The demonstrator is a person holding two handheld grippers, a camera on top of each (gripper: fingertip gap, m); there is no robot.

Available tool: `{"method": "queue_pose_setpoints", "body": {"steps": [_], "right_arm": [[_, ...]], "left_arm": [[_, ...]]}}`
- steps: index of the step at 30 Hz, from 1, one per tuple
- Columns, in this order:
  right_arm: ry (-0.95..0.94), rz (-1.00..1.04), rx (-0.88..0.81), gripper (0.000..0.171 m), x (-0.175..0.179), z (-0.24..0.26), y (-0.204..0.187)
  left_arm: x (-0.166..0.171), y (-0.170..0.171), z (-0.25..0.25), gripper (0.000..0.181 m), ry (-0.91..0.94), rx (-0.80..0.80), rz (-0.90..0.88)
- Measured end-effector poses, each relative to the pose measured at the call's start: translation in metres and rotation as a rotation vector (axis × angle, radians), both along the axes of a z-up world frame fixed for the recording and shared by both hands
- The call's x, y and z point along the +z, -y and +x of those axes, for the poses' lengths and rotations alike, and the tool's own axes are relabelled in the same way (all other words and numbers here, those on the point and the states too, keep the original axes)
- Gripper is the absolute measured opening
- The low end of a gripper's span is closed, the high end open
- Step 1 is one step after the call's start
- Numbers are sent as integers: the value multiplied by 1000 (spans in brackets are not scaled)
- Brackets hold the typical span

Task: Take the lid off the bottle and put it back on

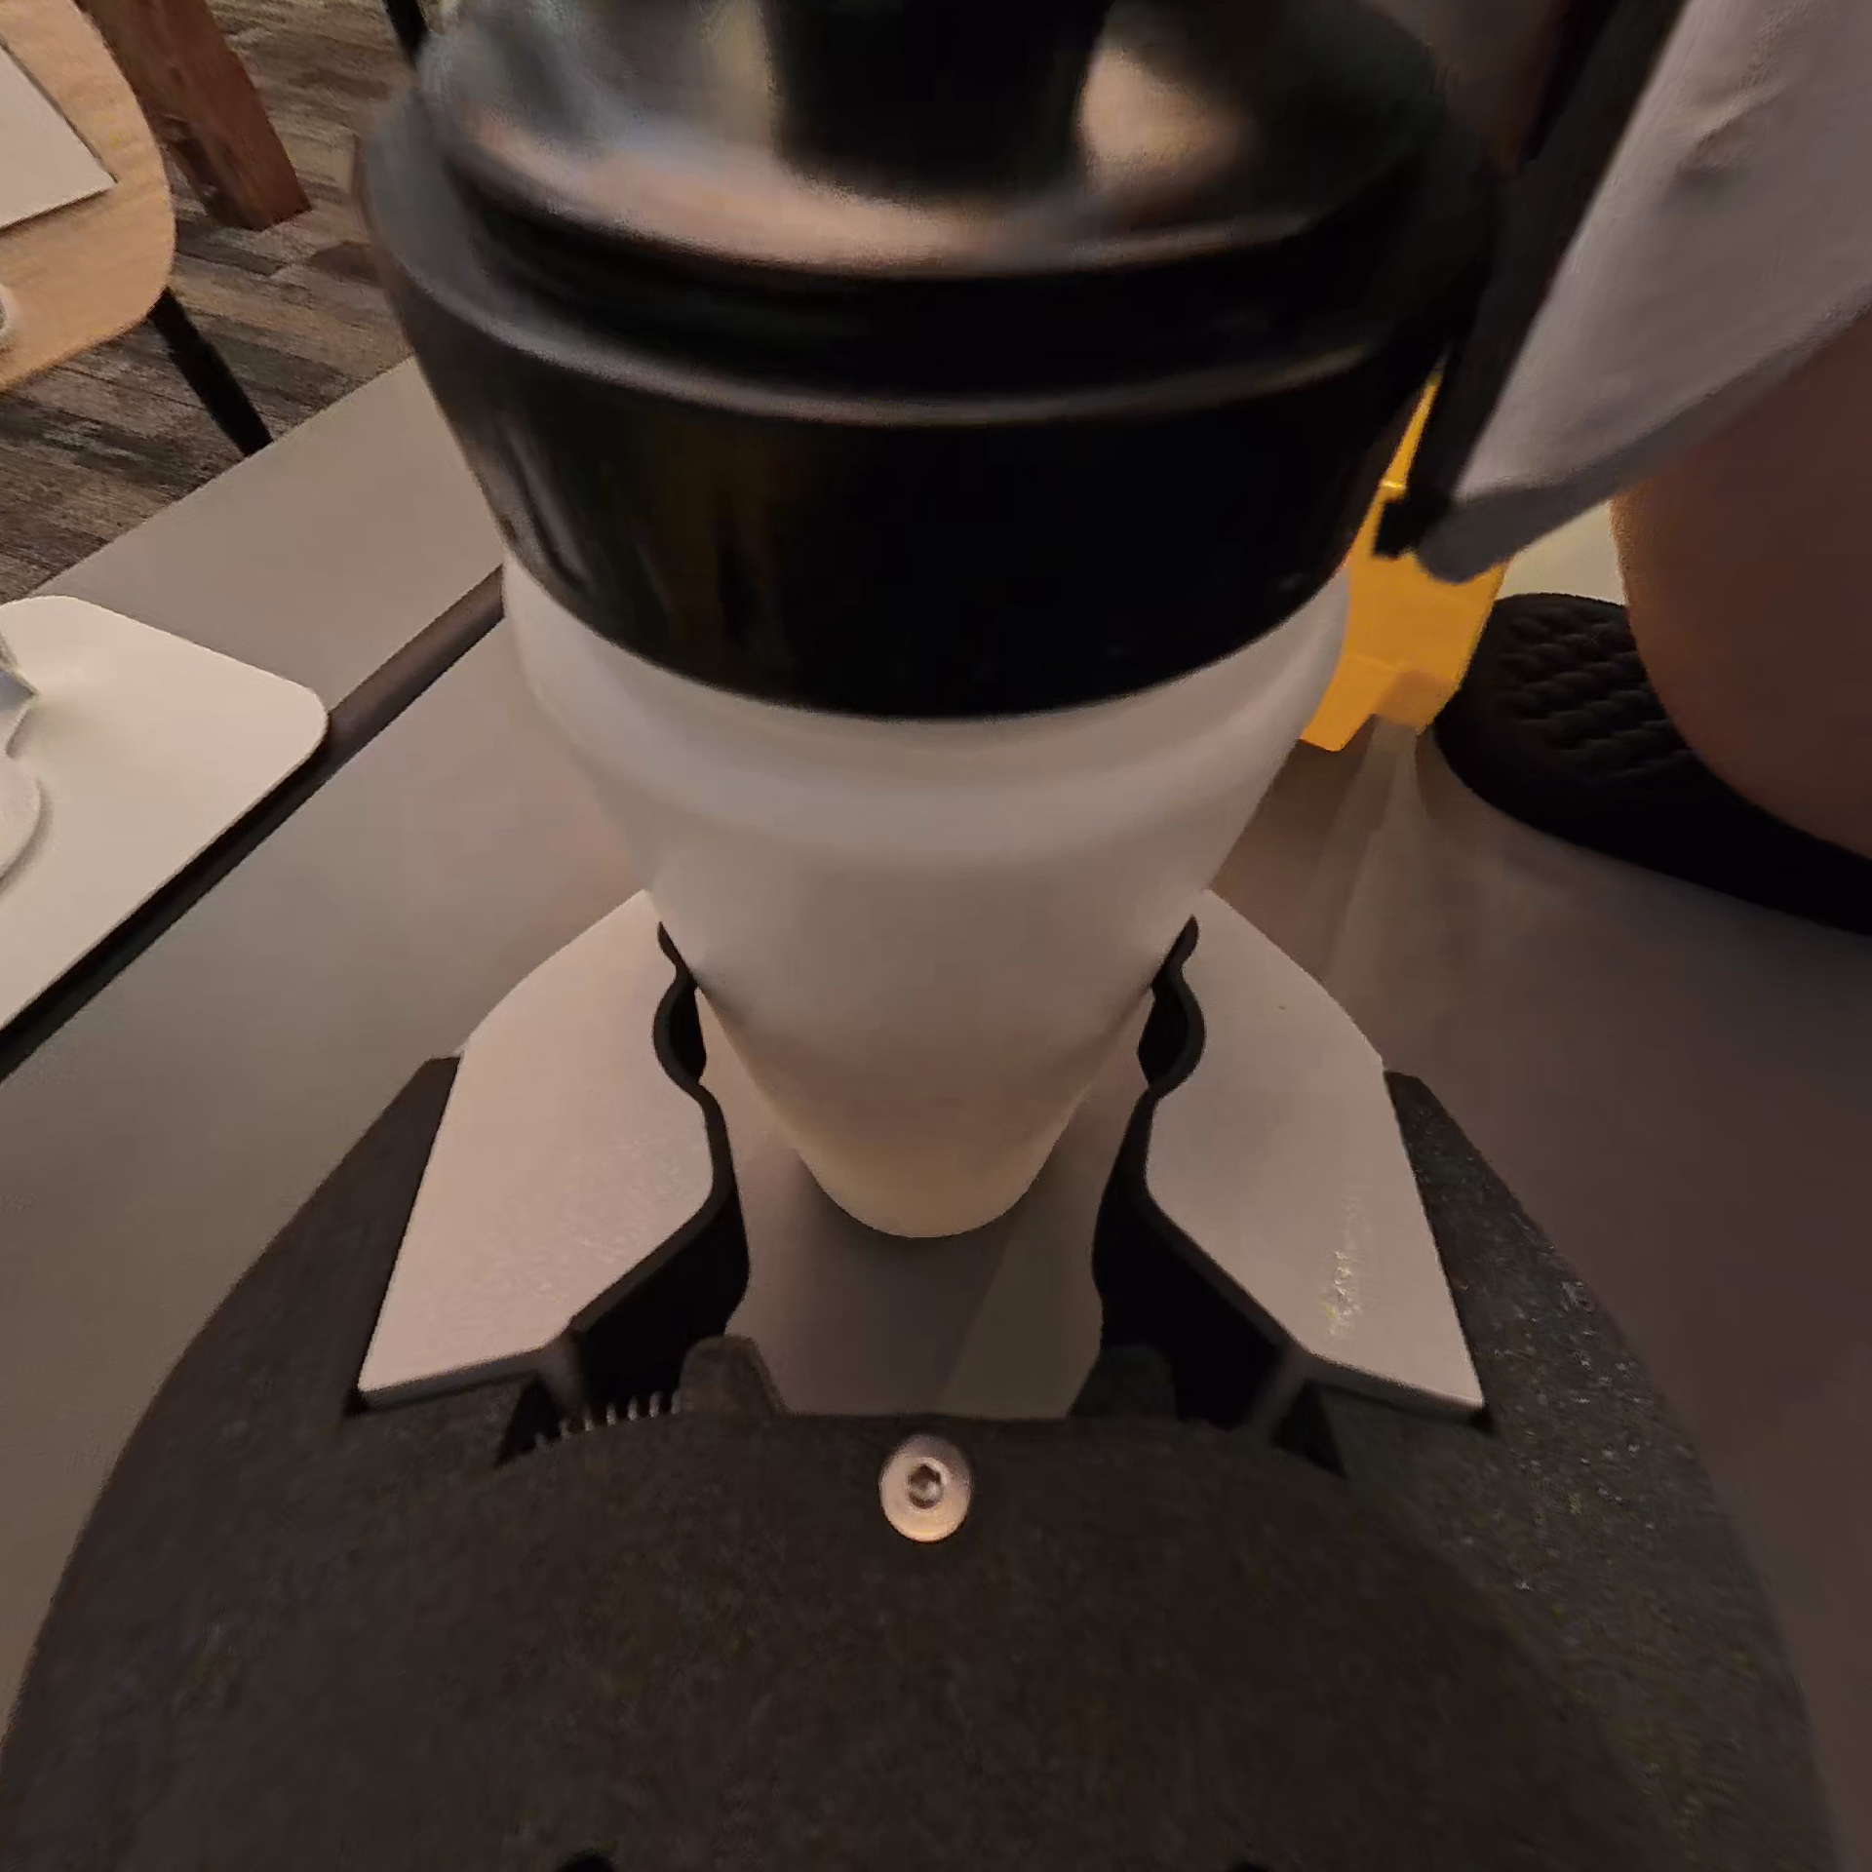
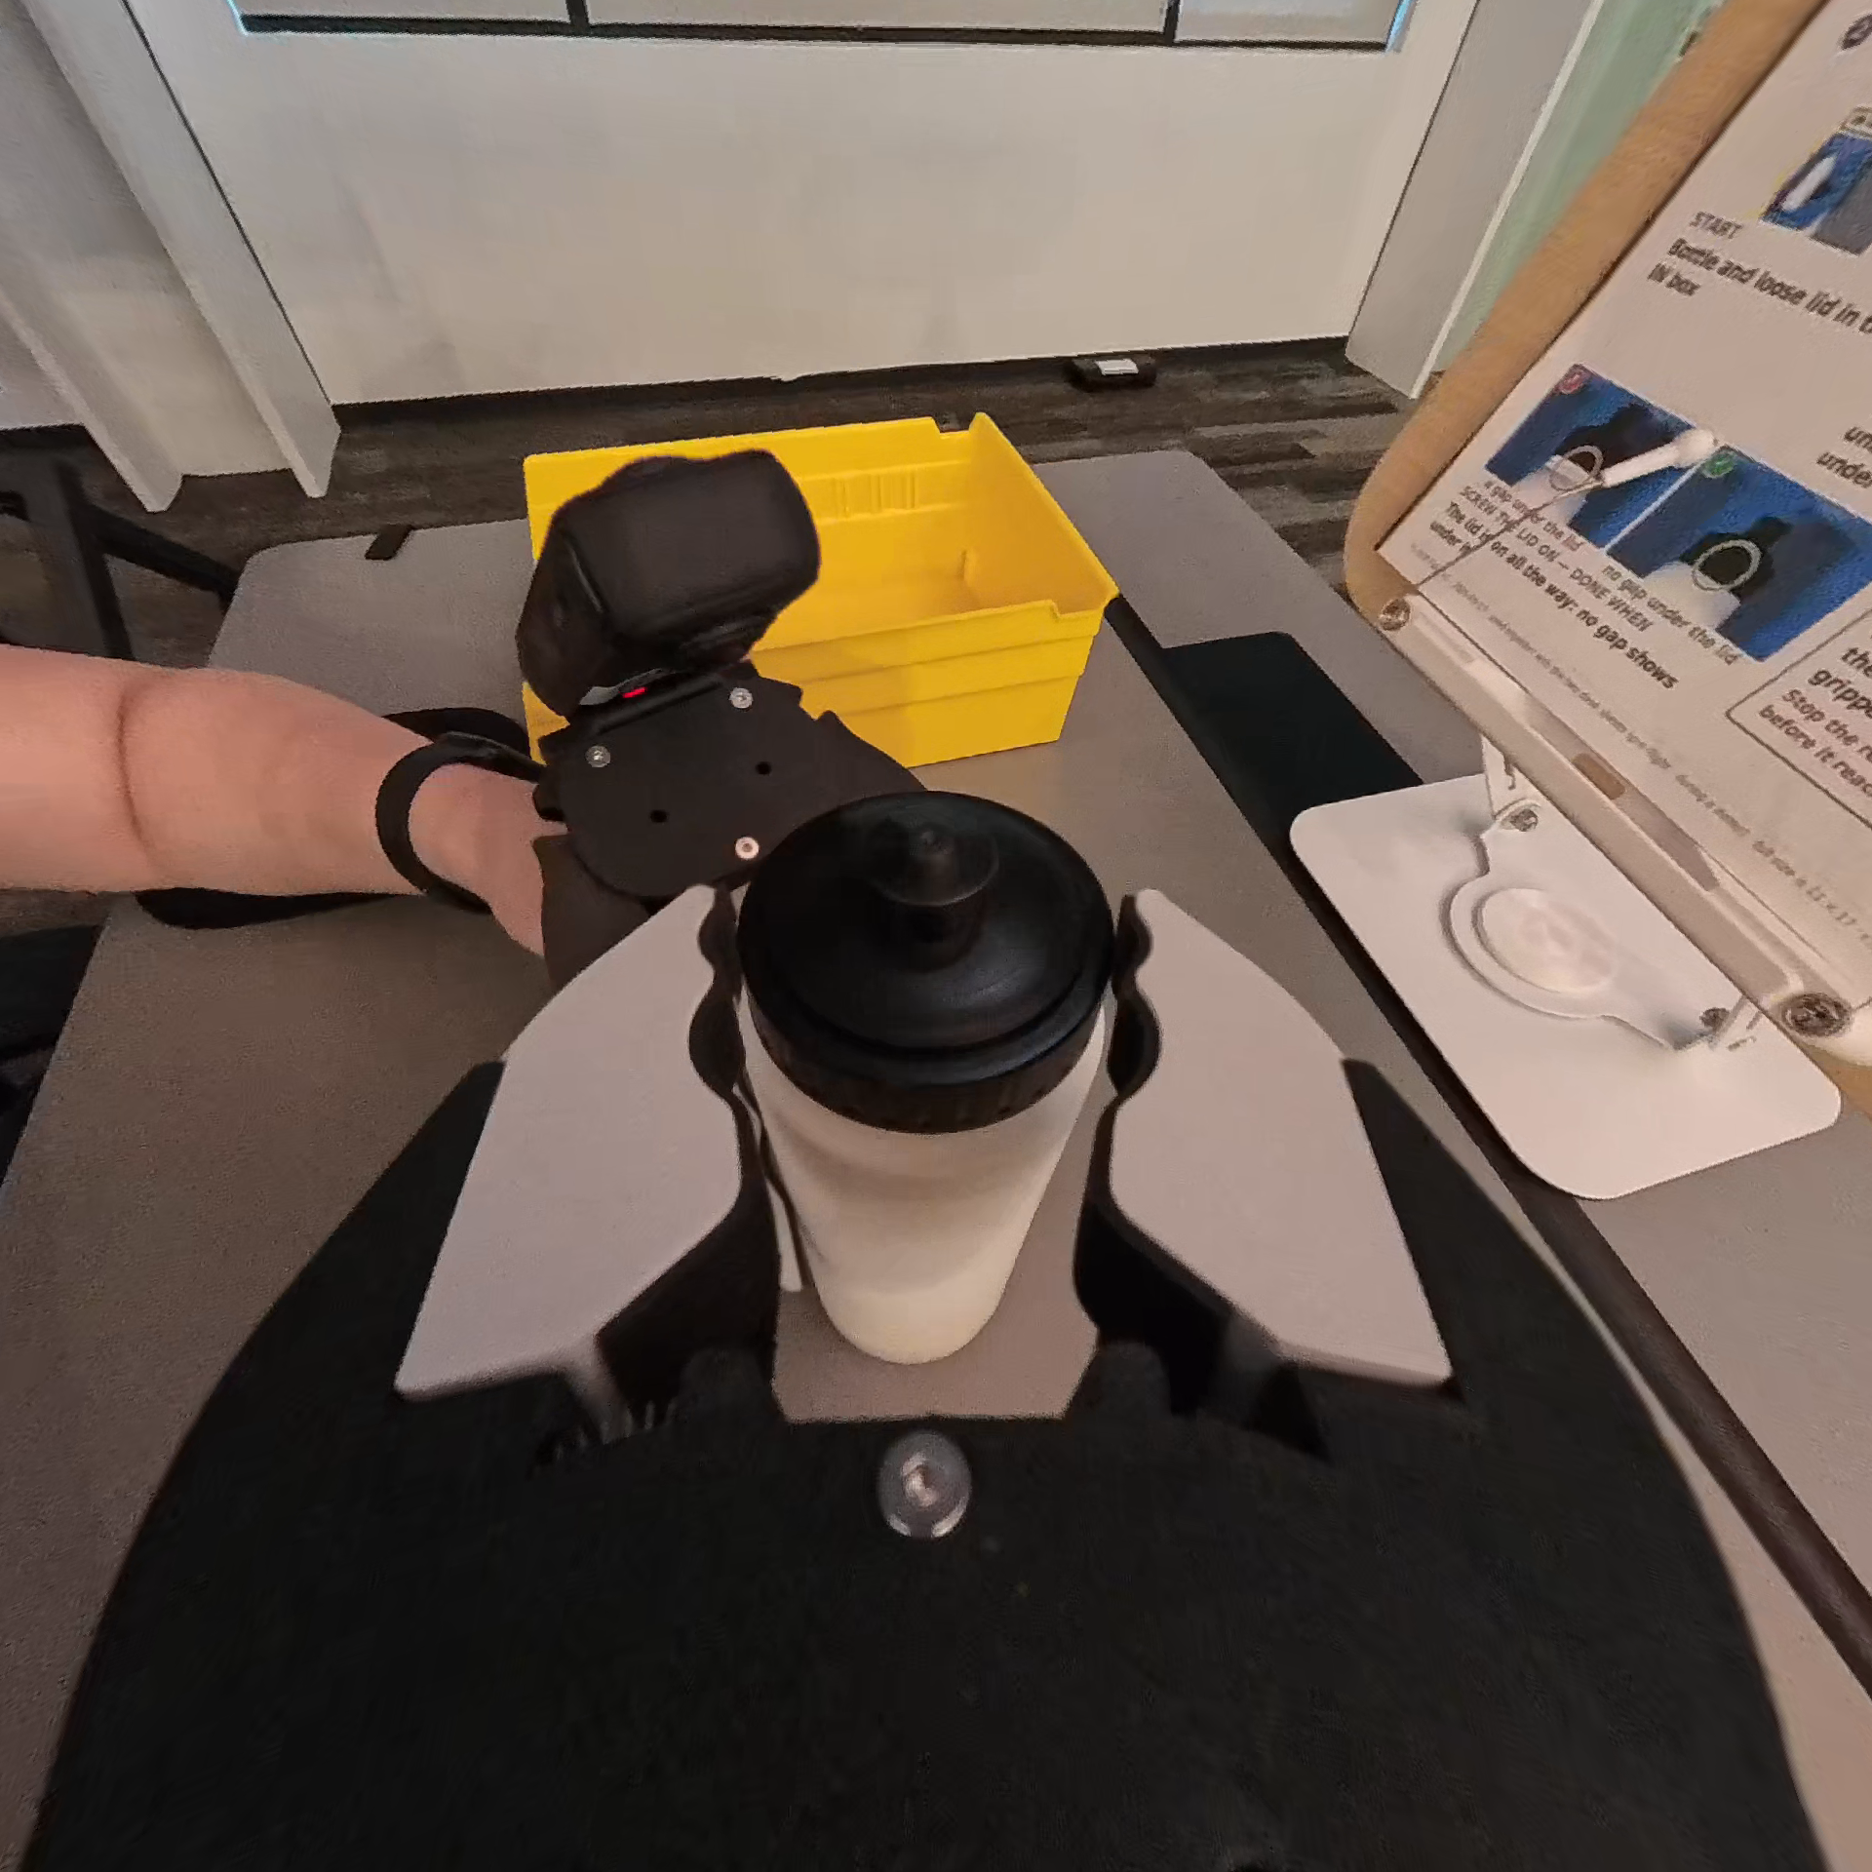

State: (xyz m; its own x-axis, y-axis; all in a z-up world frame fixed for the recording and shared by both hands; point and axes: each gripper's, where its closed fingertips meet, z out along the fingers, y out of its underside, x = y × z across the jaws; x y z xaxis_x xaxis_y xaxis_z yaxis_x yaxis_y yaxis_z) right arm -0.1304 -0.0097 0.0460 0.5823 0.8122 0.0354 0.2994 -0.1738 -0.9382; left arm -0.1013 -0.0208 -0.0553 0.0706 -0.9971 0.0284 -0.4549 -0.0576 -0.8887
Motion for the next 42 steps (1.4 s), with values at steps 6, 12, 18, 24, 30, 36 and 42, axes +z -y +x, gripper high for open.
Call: {"method": "queue_pose_setpoints", "body": {"steps": [6, 12, 18, 24, 30, 36, 42], "right_arm": [[-44, 36, -382, 72, 0, -2, -24], [-41, -8, -257, 72, 3, -1, -18], [-133, -85, 22, 75, 11, 1, 4], [40, 31, 18, 75, 3, 1, 5], [93, 75, -14, 66, 2, 2, 1], [54, 29, 56, 72, 0, 0, 7], [30, -2, -97, 72, 0, 1, -5]], "left_arm": [[-1, -22, -9, 86, -19, 150, 5], [0, -18, -7, 86, -16, 99, 2], [0, -4, 0, 86, 18, 2, 3], [0, -1, 1, 86, 30, -24, 11], [1, 0, 2, 86, 44, -46, 14], [1, 13, 2, 87, 47, -154, 1], [1, 1, 3, 86, 42, -41, -11]]}}
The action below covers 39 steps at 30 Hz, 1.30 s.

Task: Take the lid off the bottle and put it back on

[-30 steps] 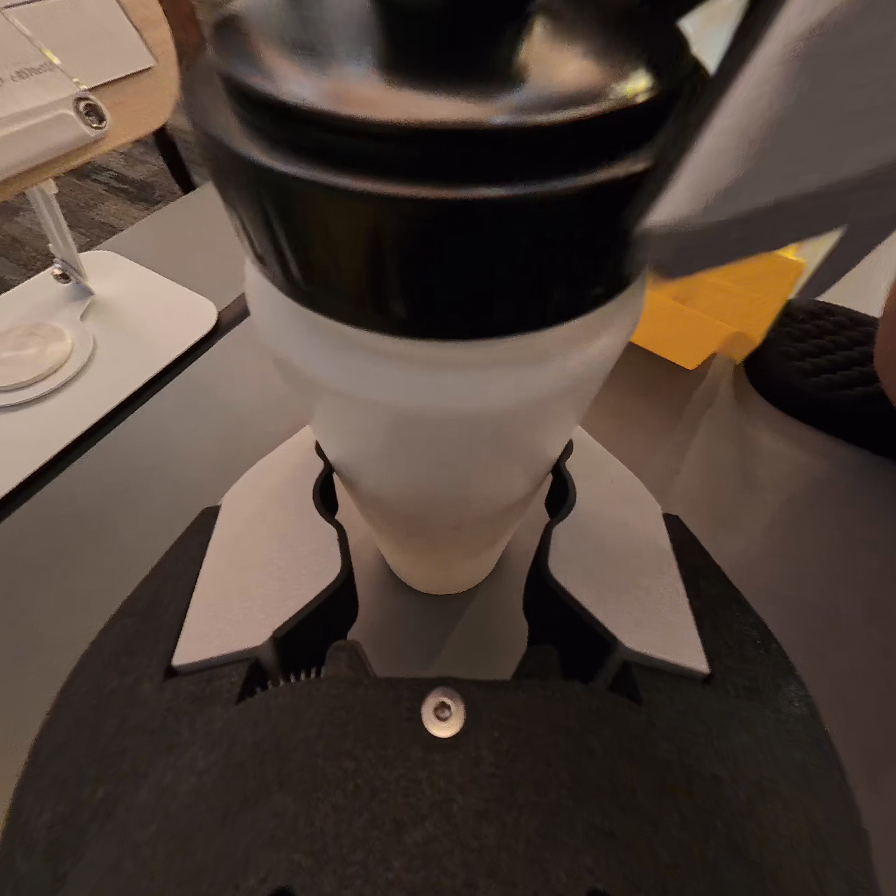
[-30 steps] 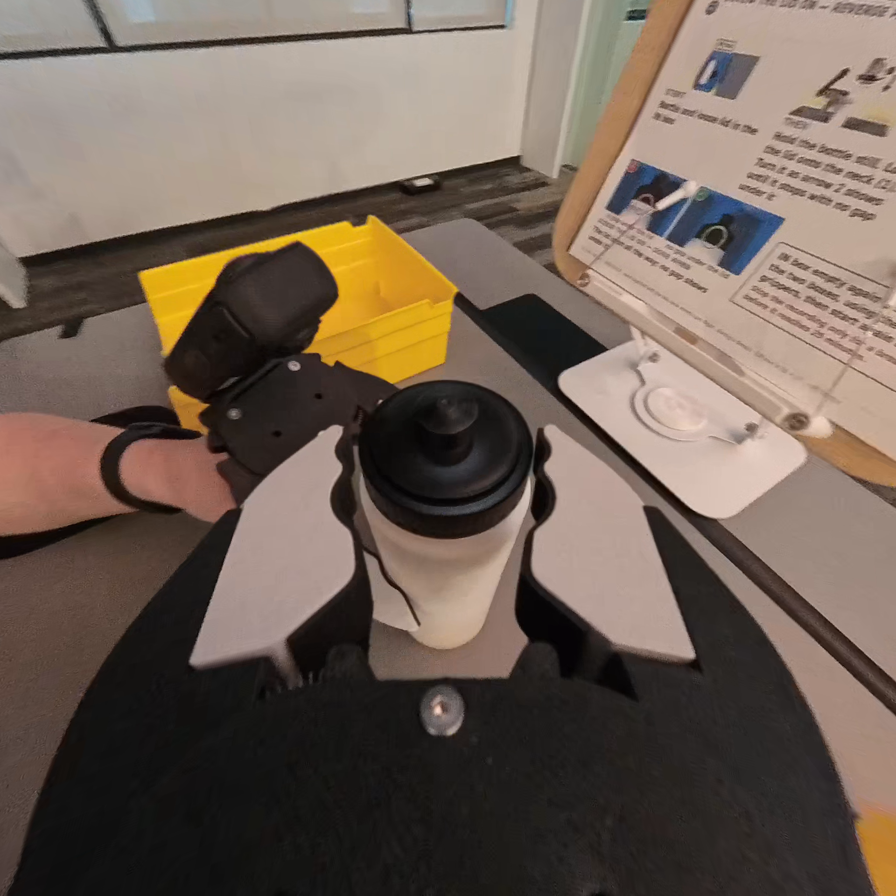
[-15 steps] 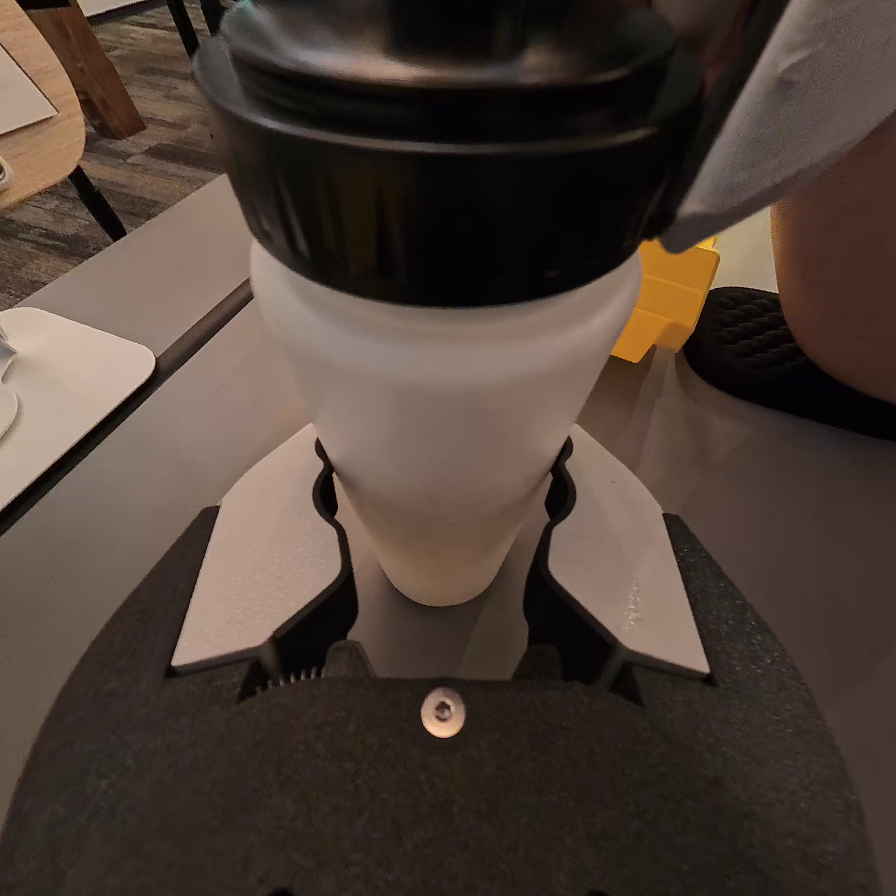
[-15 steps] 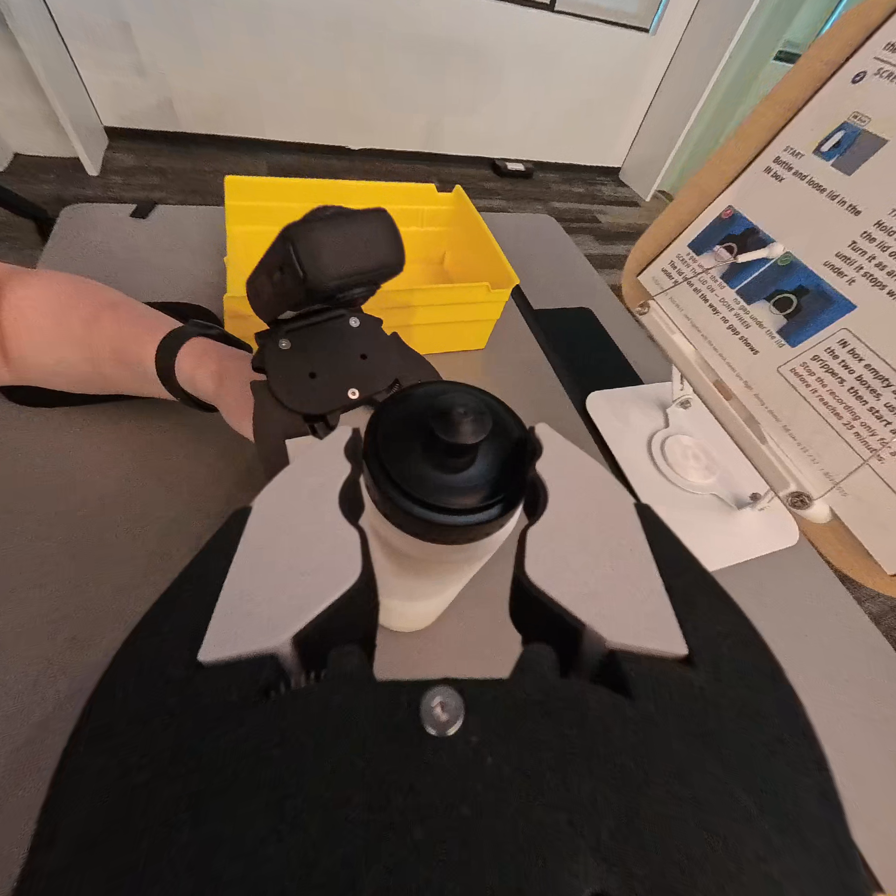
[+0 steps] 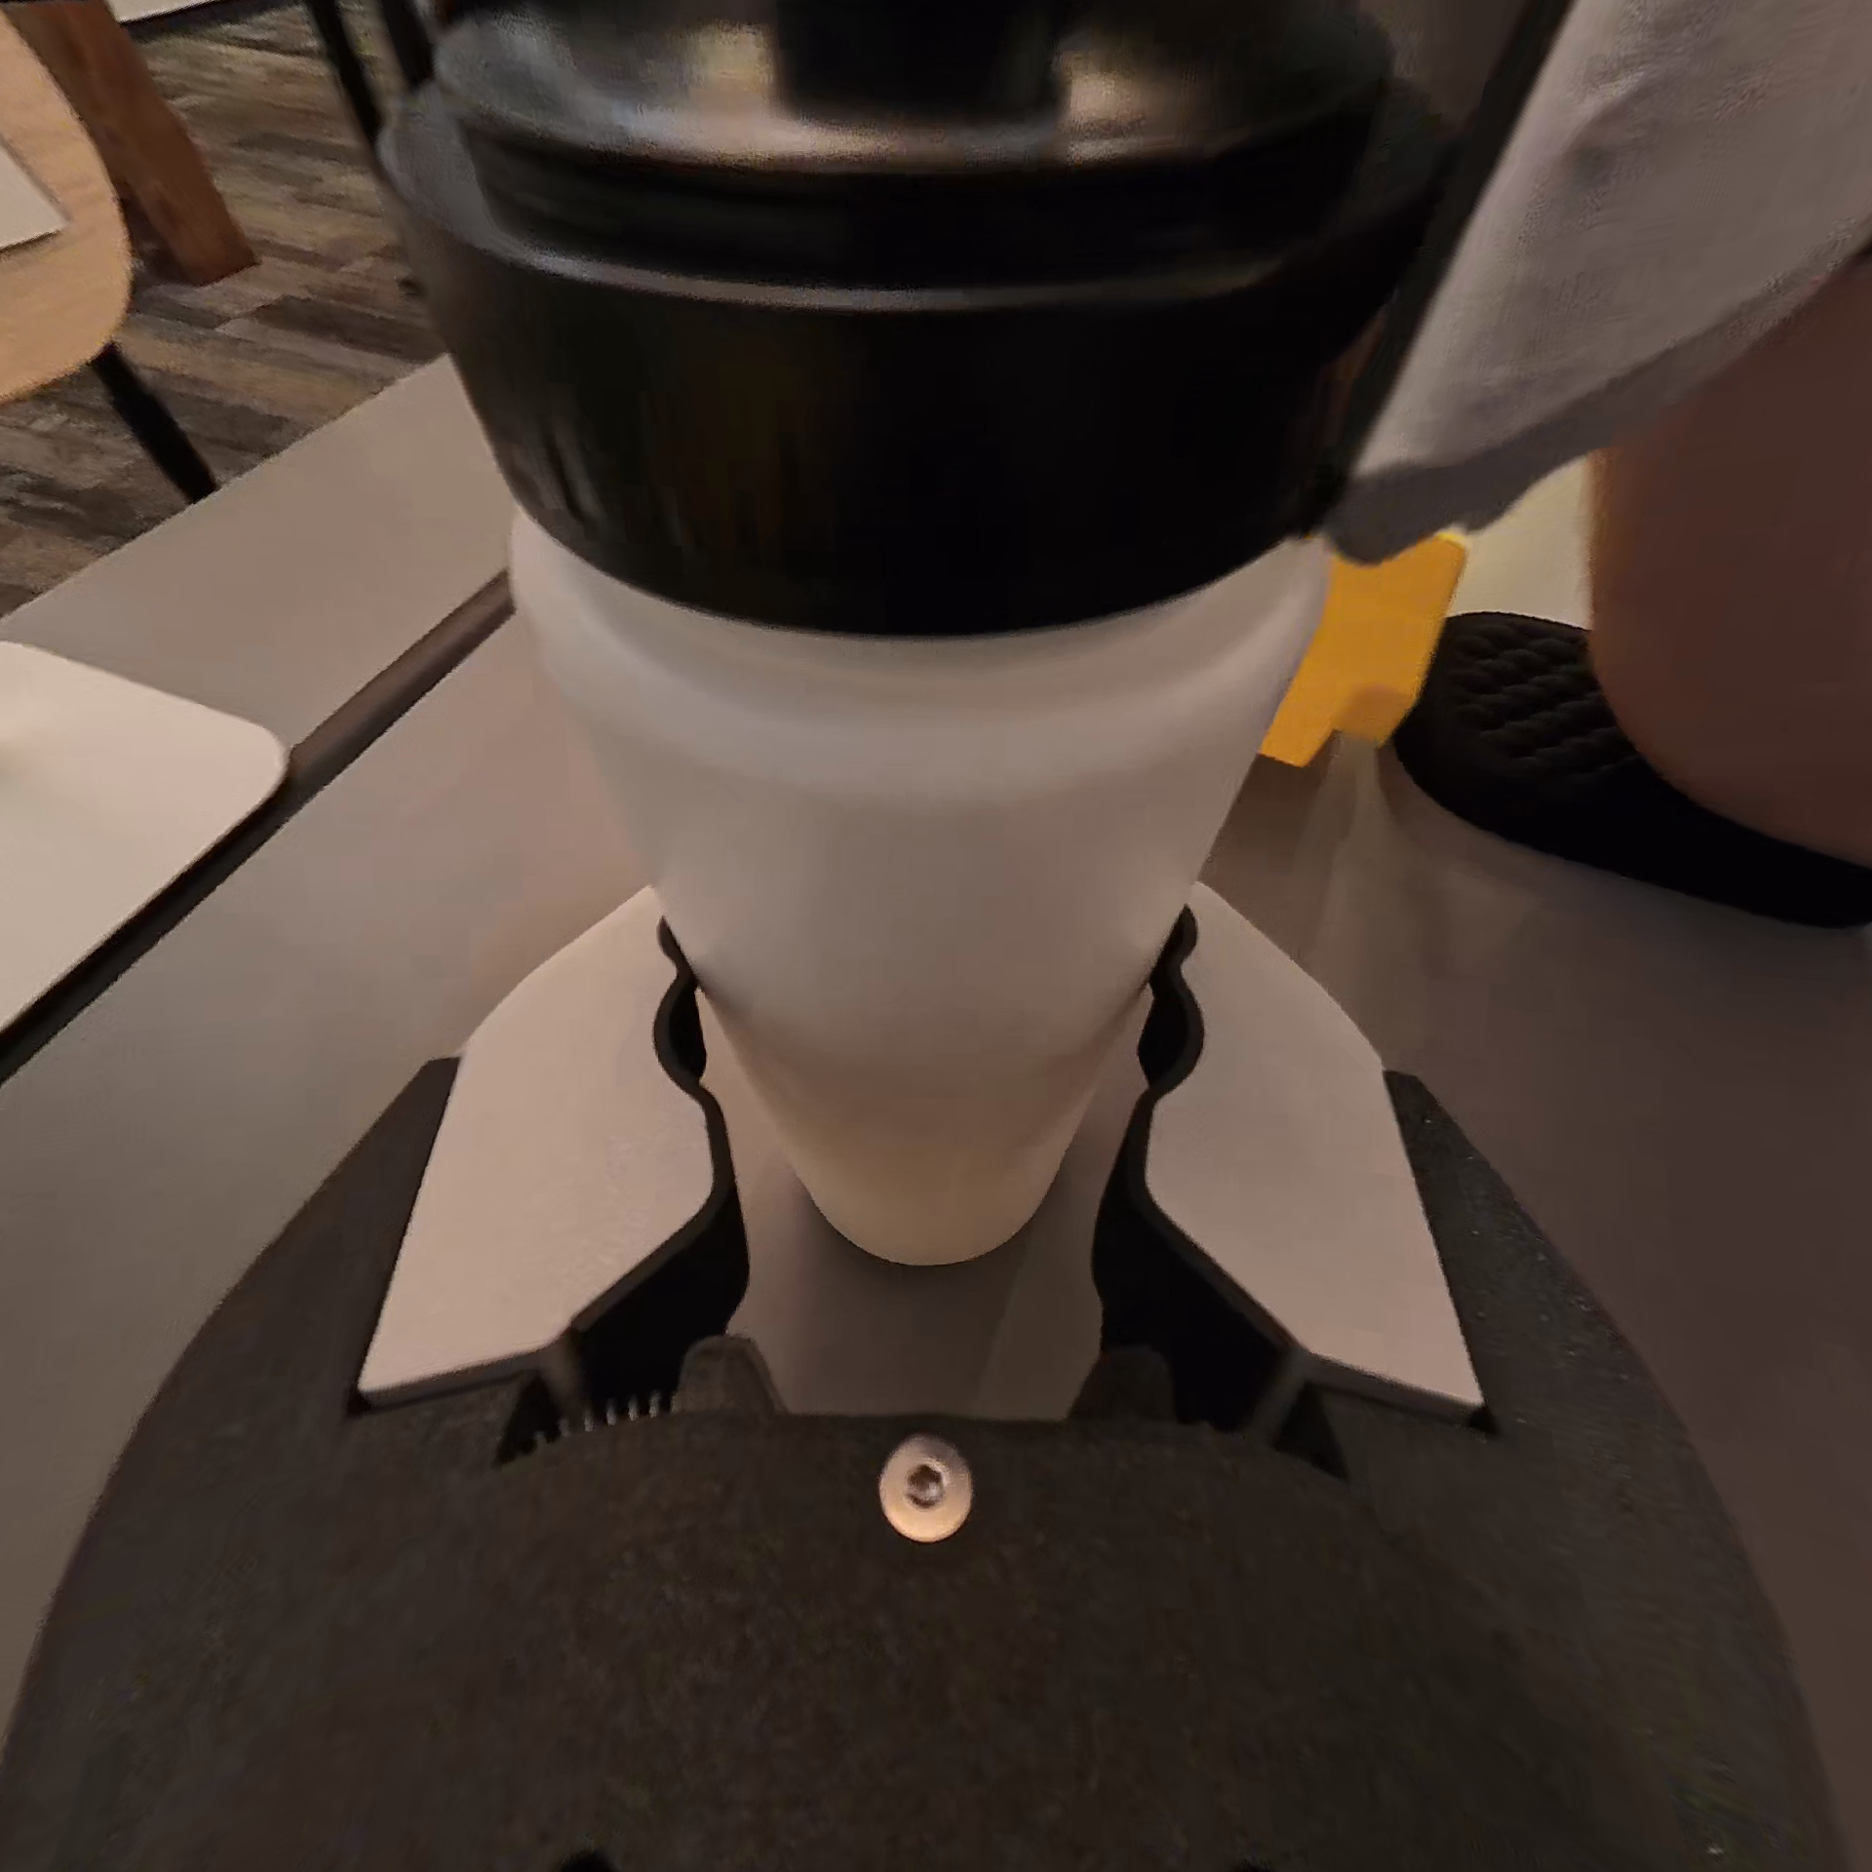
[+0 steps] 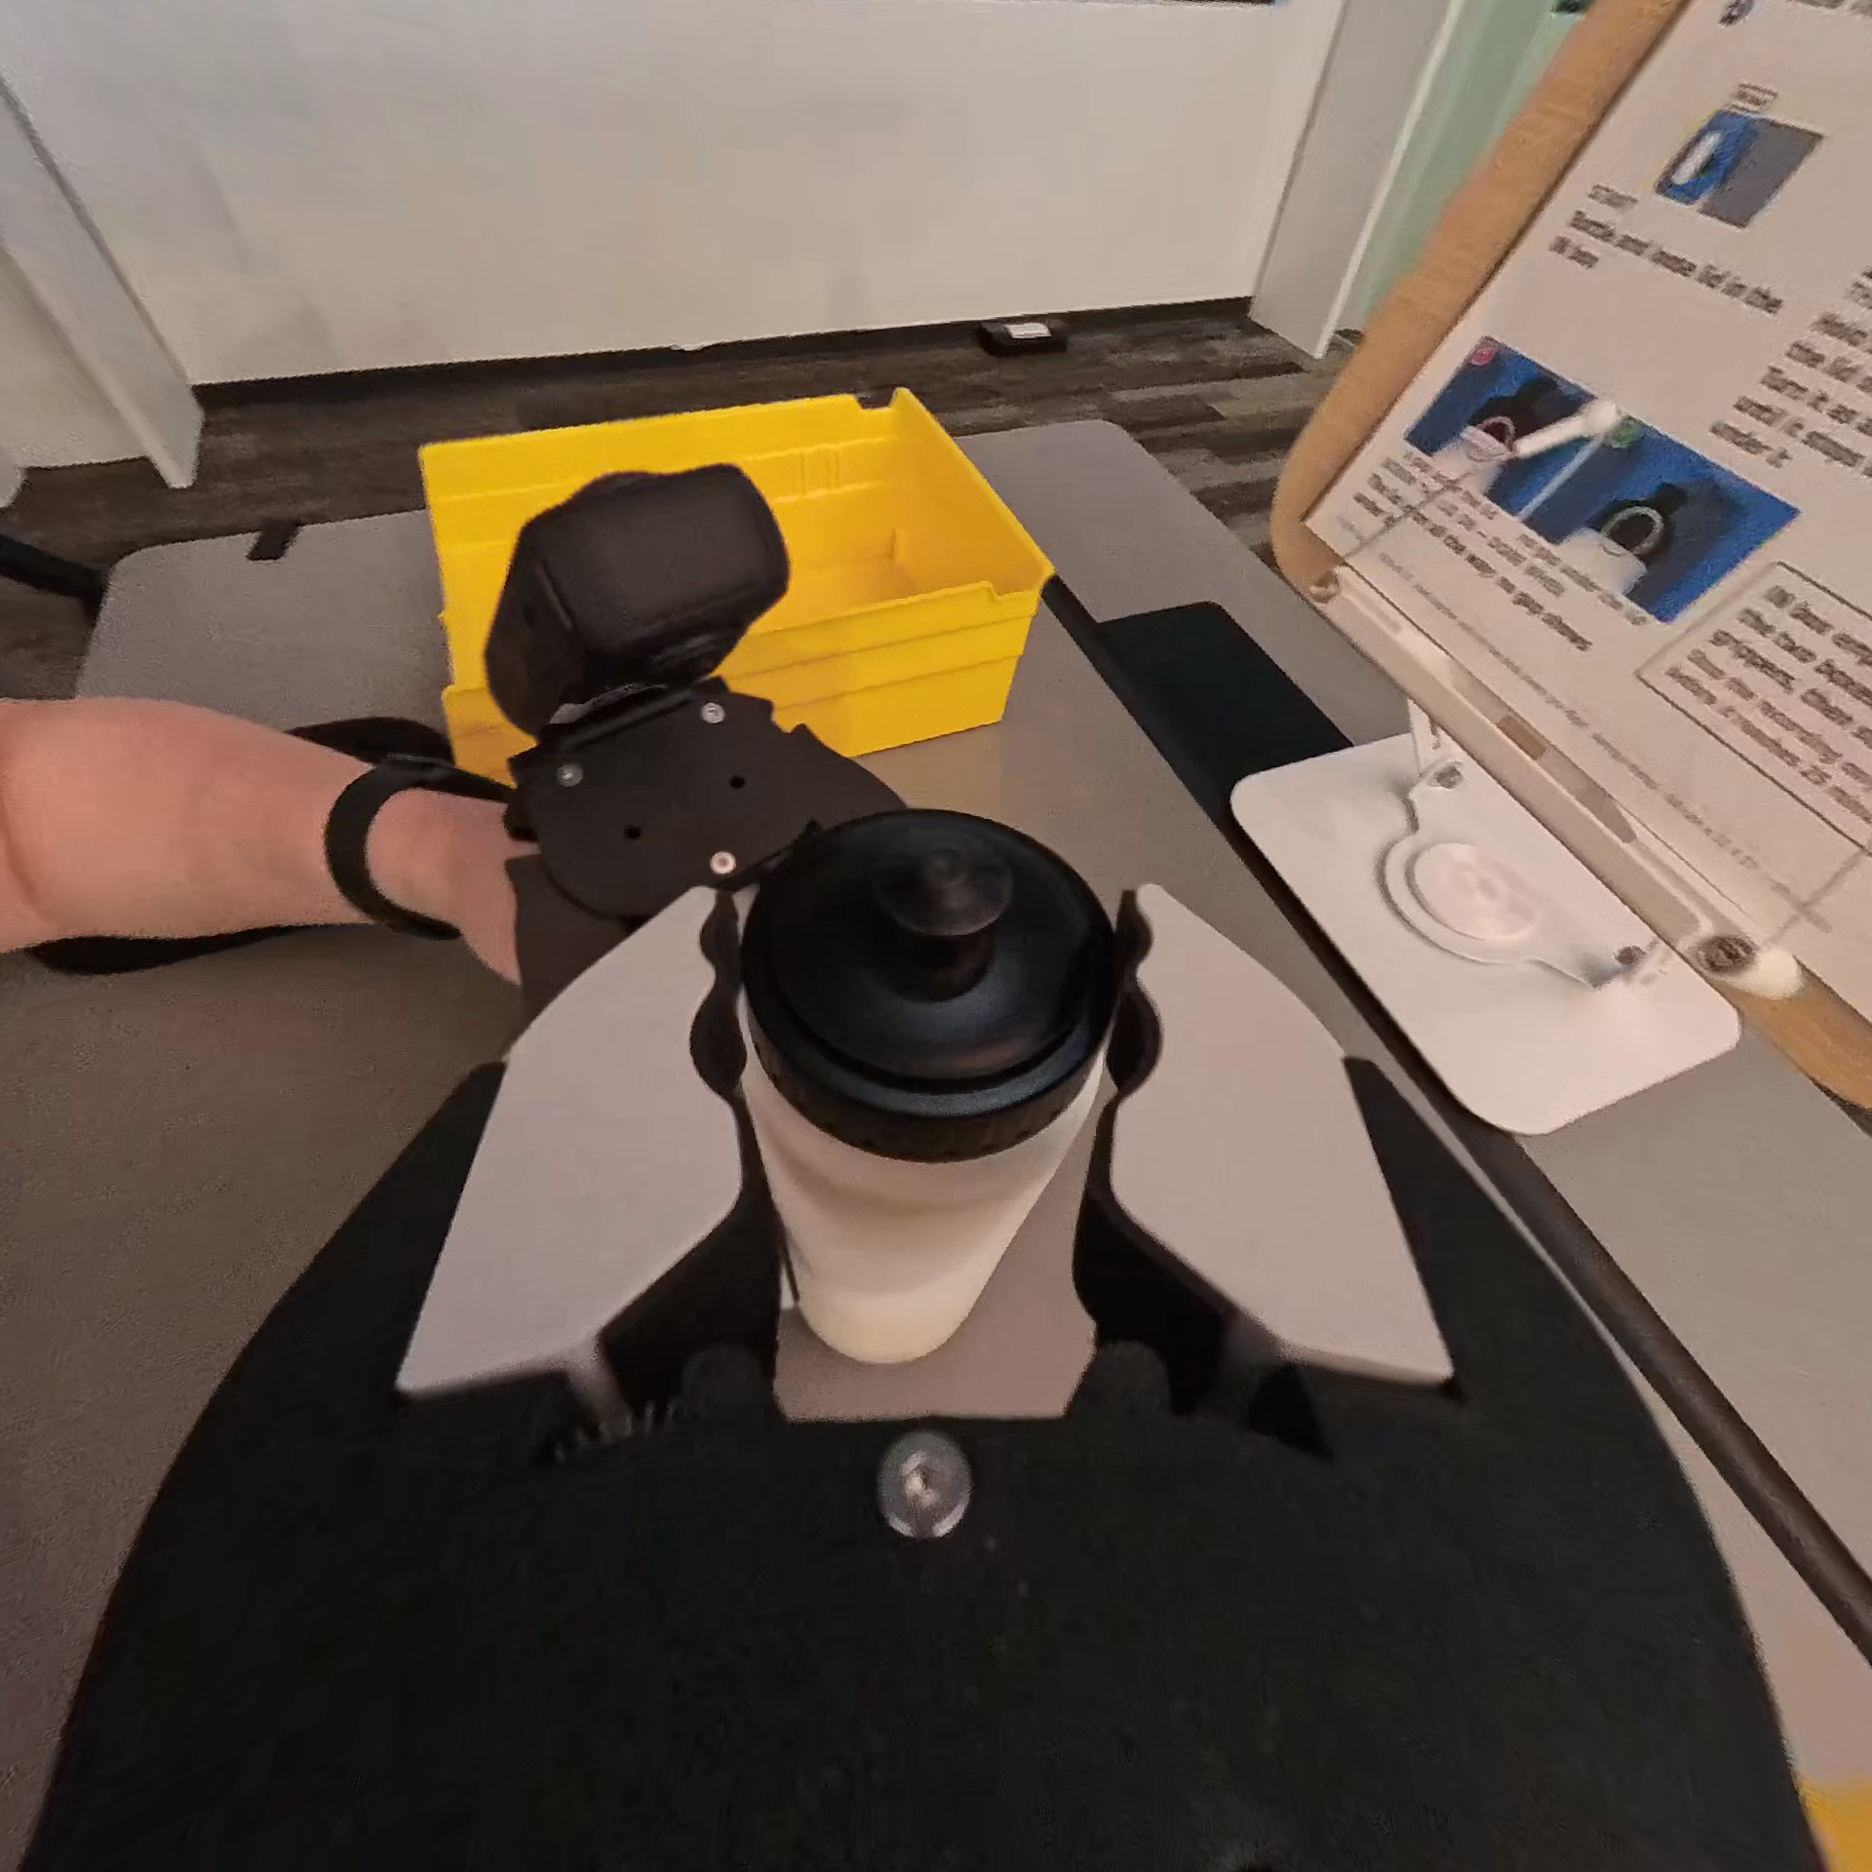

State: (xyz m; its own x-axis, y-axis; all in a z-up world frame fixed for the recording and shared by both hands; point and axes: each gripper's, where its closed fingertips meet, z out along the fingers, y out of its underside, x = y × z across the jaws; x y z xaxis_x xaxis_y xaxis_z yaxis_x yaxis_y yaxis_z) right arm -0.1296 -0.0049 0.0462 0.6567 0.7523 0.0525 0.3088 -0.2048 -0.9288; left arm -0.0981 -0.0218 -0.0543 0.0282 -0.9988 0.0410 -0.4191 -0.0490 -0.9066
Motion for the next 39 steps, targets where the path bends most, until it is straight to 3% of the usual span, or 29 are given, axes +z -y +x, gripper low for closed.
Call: {"method": "queue_pose_setpoints", "body": {"steps": [3, 6, 15, 19, 22, 27, 30, 37, 39], "right_arm": [[-73, -15, -231, 72, 1, 3, -13], [-47, 66, -316, 72, 1, 1, -17], [-187, -46, 114, 78, 12, 8, 6], [-63, -43, 183, 73, -5, 1, 9], [-76, -31, 129, 73, -4, -2, 3], [-141, -1, -164, 73, -4, -3, -20], [-161, 67, -275, 73, -2, -4, -26], [-112, 30, -4, 82, 1, 8, -15], [-111, 18, 93, 77, -4, 4, -9]], "left_arm": [[0, -10, -1, 86, -15, 118, -8], [-1, -19, -4, 86, -28, 189, 44], [0, -3, -3, 86, 23, -11, 23], [0, 3, -1, 87, 22, -56, 20], [0, -5, -2, 86, 9, 5, 29], [-1, -28, -9, 86, -17, 212, 31], [-1, -32, -11, 86, -21, 235, 39], [-1, -23, -7, 86, 2, 108, 29], [-1, -16, -5, 86, 8, 66, 28]]}}
